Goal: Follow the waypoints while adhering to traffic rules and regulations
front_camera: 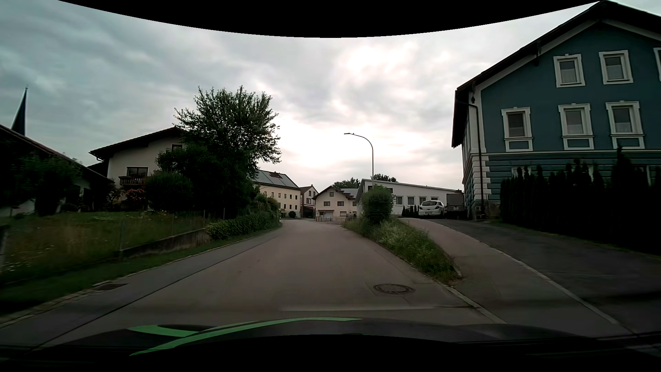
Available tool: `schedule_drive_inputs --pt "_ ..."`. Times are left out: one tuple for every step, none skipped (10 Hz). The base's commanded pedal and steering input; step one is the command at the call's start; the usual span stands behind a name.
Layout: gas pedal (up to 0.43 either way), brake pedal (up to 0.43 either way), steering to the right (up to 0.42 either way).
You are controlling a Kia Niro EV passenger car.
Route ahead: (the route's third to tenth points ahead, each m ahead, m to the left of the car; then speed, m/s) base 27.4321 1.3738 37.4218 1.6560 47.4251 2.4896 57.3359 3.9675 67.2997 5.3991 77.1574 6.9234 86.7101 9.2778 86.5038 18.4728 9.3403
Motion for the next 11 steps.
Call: schedule_drive_inputs --pt "0.268 0.000 -0.003" --pt "0.268 0.000 -0.003" --pt "0.268 0.000 -0.003" --pt "0.260 0.000 -0.003" --pt "0.260 0.000 -0.003" --pt "0.248 0.000 -0.004" --pt "0.240 0.000 -0.004" --pt "0.240 0.000 -0.005" --pt "0.209 0.000 -0.008" --pt "0.197 0.000 -0.010" --pt "0.197 0.000 -0.011"
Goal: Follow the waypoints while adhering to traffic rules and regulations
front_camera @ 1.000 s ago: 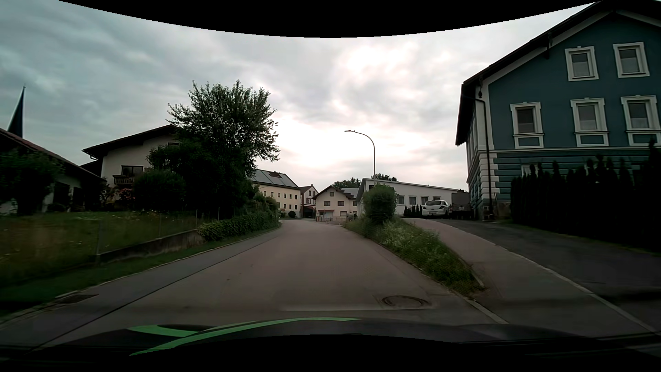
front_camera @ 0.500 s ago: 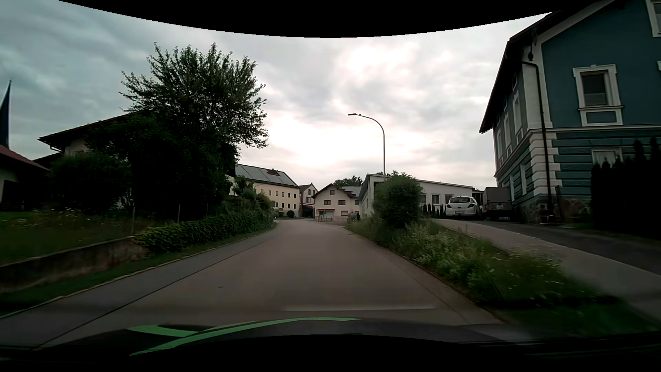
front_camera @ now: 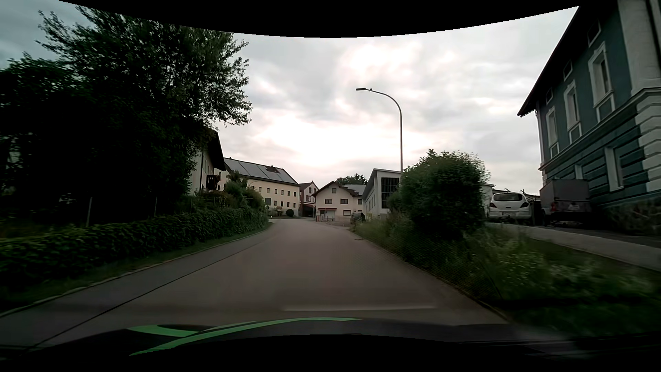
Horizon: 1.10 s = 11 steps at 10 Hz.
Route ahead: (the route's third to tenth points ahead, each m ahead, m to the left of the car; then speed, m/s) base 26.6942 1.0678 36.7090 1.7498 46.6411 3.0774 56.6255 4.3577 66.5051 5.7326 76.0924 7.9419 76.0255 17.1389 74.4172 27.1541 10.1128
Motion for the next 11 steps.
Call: schedule_drive_inputs --pt "0.197 0.000 -0.011" --pt "0.197 0.000 -0.011" --pt "0.197 0.000 -0.011" --pt "0.189 0.000 -0.010" --pt "0.189 0.000 -0.009" --pt "0.189 0.000 -0.009" --pt "0.189 0.000 -0.009" --pt "0.189 0.000 -0.010" --pt "0.189 0.000 -0.009" --pt "0.189 0.000 -0.009" --pt "0.177 0.000 -0.010"
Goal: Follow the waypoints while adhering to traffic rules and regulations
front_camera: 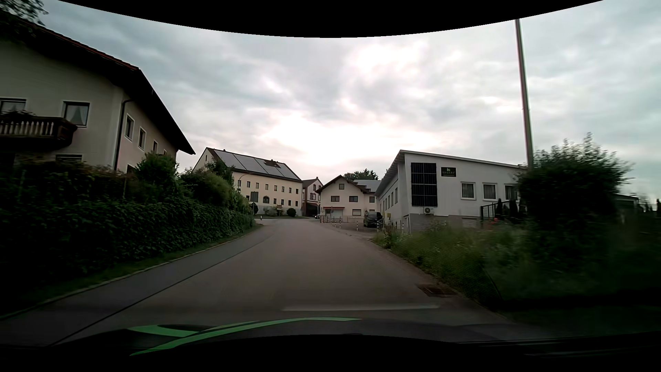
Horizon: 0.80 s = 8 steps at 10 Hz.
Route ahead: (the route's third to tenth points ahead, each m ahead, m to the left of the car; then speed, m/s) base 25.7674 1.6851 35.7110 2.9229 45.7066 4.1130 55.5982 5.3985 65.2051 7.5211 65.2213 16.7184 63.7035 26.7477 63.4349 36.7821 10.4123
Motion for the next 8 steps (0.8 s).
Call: schedule_drive_inputs --pt "0.169 0.000 -0.010" --pt "0.150 0.000 -0.010" --pt "0.138 0.000 -0.010" --pt "0.130 0.000 -0.012" --pt "0.118 0.000 -0.014" --pt "0.110 0.000 -0.018" --pt "0.110 0.000 -0.020" --pt "0.098 0.000 -0.015"
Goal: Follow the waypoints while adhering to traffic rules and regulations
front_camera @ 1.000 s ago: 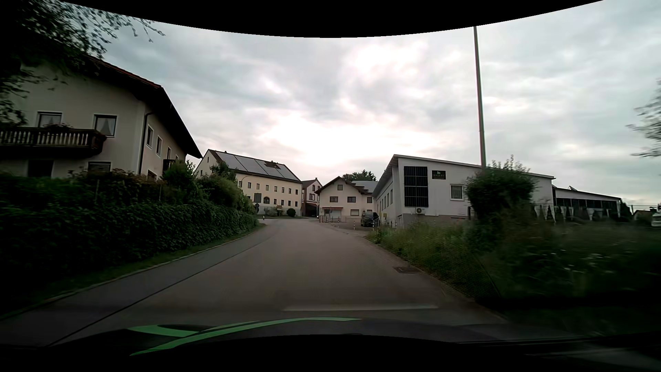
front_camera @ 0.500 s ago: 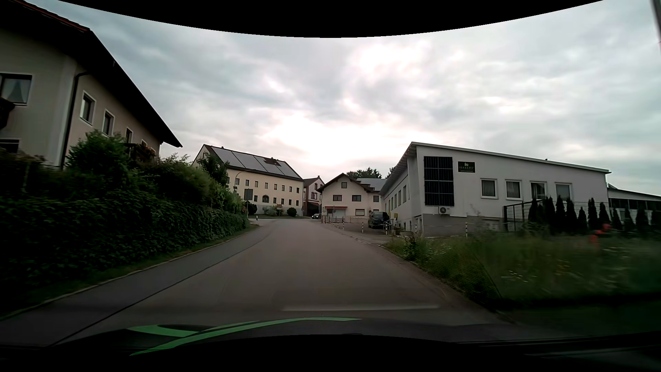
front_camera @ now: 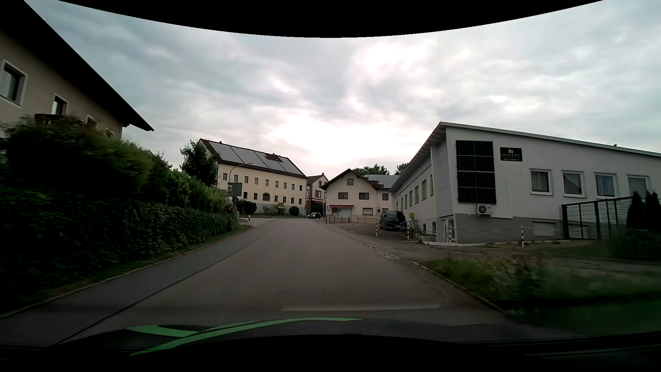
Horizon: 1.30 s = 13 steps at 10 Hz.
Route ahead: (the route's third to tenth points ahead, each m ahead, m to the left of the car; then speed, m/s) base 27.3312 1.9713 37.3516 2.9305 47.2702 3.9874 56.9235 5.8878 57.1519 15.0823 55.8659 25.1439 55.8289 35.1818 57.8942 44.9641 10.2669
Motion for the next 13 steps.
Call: schedule_drive_inputs --pt "0.087 0.000 -0.014" --pt "0.087 0.000 -0.013" --pt "0.079 0.000 -0.013" --pt "0.059 0.000 -0.013" --pt "0.047 0.000 -0.013" --pt "0.039 0.000 -0.016" --pt "0.020 0.000 -0.019" --pt "0.008 0.000 -0.020" --pt "0.000 0.000 -0.020" --pt "0.000 0.000 -0.020" --pt "0.000 0.000 -0.019" --pt "0.000 0.000 -0.019" --pt "0.000 0.000 -0.018"
